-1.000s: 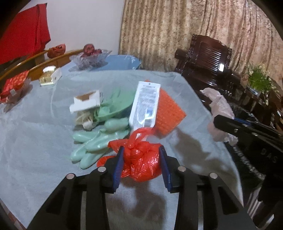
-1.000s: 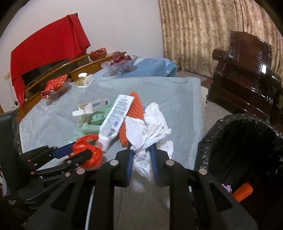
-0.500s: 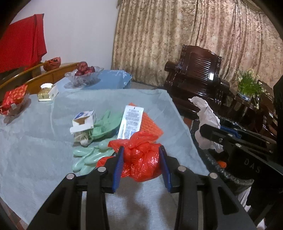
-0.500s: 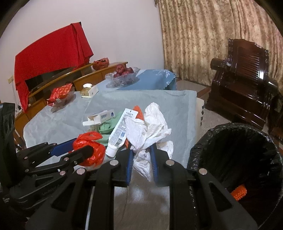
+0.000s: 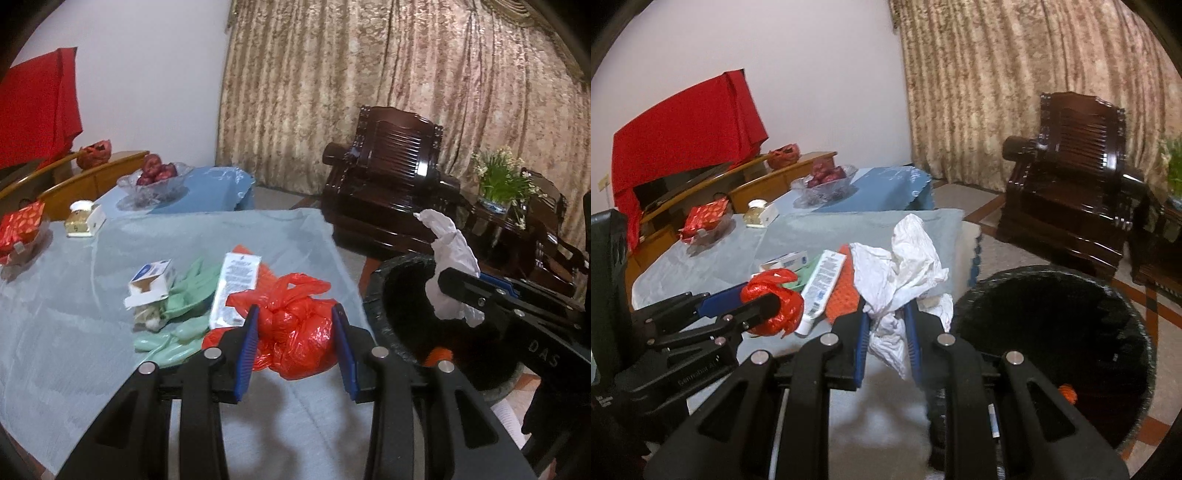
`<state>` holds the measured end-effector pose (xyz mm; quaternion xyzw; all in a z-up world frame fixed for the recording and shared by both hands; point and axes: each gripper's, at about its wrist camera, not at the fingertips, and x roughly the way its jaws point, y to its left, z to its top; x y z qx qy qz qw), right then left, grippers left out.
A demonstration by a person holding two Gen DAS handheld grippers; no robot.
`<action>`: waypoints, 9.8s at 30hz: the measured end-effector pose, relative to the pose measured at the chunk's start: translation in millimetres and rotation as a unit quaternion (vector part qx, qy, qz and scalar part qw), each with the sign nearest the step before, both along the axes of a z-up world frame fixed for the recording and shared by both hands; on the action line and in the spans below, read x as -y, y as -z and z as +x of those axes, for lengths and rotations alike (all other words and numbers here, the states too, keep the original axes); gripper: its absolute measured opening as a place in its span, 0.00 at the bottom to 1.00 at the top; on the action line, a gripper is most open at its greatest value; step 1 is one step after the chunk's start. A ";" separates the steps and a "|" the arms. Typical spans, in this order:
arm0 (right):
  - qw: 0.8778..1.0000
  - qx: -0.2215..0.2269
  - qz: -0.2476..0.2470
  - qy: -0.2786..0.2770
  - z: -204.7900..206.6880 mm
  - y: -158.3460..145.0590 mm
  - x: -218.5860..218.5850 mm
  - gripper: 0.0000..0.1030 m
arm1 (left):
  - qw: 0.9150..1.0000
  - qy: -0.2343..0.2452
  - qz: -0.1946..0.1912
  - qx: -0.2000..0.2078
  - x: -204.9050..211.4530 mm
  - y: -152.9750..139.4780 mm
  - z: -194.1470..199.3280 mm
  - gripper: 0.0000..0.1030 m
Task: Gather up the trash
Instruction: 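Carry the red bag and tissues over the bin and open both grippers, then move both tools back over the table toward the orange foam net, then grasp the orange foam net with the right gripper and lift it, then reach the left gripper toward the green rubber glove while the right gripper holds the net, then grasp the green rubber glove with the left gripper and lift it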
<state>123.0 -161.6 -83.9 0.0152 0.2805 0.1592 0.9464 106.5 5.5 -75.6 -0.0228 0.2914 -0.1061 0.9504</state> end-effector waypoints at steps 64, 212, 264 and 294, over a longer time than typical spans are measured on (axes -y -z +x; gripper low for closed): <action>0.989 -0.015 -0.013 0.146 16.8 36.9 90.8 0.92 | 1.000 0.004 0.004 0.010 36.2 4.3 52.2 0.84; 0.994 -0.099 -0.013 0.035 69.4 75.9 -20.9 0.10 | 0.993 -0.008 0.049 -0.105 -53.1 105.2 62.0 0.51; 0.994 -0.108 -0.023 0.019 68.2 81.0 -35.6 0.10 | 0.987 -0.060 0.002 -0.148 -103.5 119.4 70.0 0.67; 0.998 -0.049 -0.001 0.038 38.0 29.3 -6.5 0.10 | 0.998 -0.042 -0.010 -0.051 -47.5 8.2 40.1 0.14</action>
